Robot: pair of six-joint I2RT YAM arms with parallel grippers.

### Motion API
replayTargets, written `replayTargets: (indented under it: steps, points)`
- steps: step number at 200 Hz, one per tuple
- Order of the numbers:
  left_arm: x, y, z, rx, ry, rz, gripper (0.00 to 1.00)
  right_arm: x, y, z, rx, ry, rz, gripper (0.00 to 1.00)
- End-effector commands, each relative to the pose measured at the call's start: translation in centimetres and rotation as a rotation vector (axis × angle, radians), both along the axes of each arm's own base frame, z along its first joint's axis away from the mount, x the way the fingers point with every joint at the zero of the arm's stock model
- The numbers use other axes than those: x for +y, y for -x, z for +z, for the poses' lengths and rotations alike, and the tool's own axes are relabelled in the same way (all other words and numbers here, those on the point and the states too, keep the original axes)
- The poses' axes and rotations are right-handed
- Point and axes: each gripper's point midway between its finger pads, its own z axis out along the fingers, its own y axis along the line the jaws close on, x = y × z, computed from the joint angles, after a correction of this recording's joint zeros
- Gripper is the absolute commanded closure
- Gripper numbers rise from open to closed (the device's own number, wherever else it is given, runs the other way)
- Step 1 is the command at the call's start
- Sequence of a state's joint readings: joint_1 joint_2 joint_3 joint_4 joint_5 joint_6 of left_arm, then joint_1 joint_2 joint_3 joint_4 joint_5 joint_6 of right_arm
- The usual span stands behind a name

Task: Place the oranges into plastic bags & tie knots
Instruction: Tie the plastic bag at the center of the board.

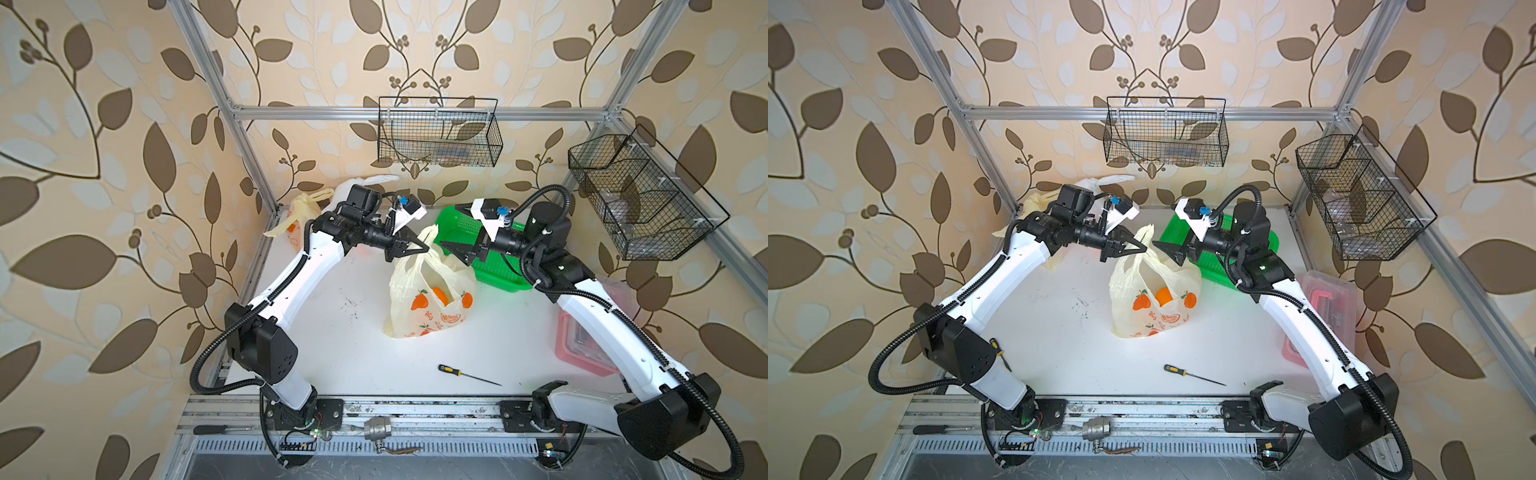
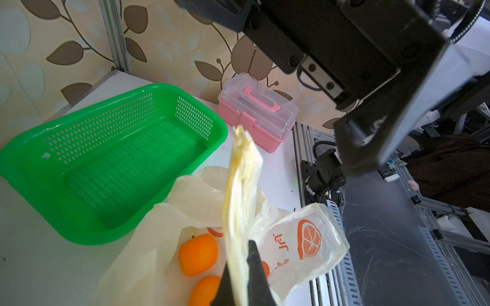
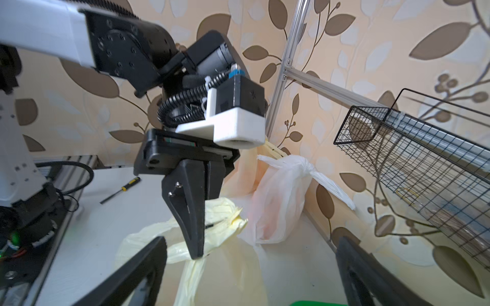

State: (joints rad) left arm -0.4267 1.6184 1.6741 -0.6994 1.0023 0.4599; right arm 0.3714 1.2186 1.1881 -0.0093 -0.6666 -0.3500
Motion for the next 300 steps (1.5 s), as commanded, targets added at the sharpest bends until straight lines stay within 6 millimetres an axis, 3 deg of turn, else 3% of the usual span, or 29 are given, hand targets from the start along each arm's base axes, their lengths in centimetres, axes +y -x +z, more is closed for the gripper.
replayTargets:
  steps: [1,19,34,40,72,102,138,191,235,300]
  points:
    - [0.3,1.0,2.4,-0.099,-0.008,-0.024,1.0,-0.8,0.5,-0.9,-0.239,0.203,-0.084,0.0]
    - [0.4,0.6,2.1,-0.129,-0.039,-0.04,1.0,-1.3,0.4,-0.8,-0.333,0.307,-0.062,0.02]
    - [0.4,0.9,2.2,-0.143,-0.063,-0.084,1.0,-1.7,0.4,-1.1,-0.386,0.378,-0.011,0.15]
    - [0.4,1.1,2.2,-0.144,-0.073,-0.105,1.0,-1.8,0.5,-0.1,-0.418,0.39,0.016,0.19]
    - [0.6,2.0,3.0,-0.152,-0.092,-0.183,1.0,-2.3,0.7,0.2,-0.438,0.52,0.144,0.3]
    - [0.5,2.2,2.5,-0.123,-0.099,-0.202,1.0,-1.7,1.1,0.6,-0.426,0.589,0.245,0.39]
    - [0.2,2.3,2.2,-0.108,-0.095,-0.216,1.0,-0.2,1.0,-0.4,-0.39,0.689,0.332,0.4]
    - [0.3,2.5,1.9,-0.103,-0.105,-0.22,1.0,2.2,1.3,0.3,-0.399,0.704,0.426,0.44]
    - [0.3,2.5,1.9,-0.107,-0.105,-0.221,1.0,2.8,1.6,-0.6,-0.365,0.745,0.472,0.53]
    - [0.3,2.5,1.9,-0.103,-0.105,-0.224,1.0,3.5,1.7,-1.1,-0.358,0.764,0.499,0.55]
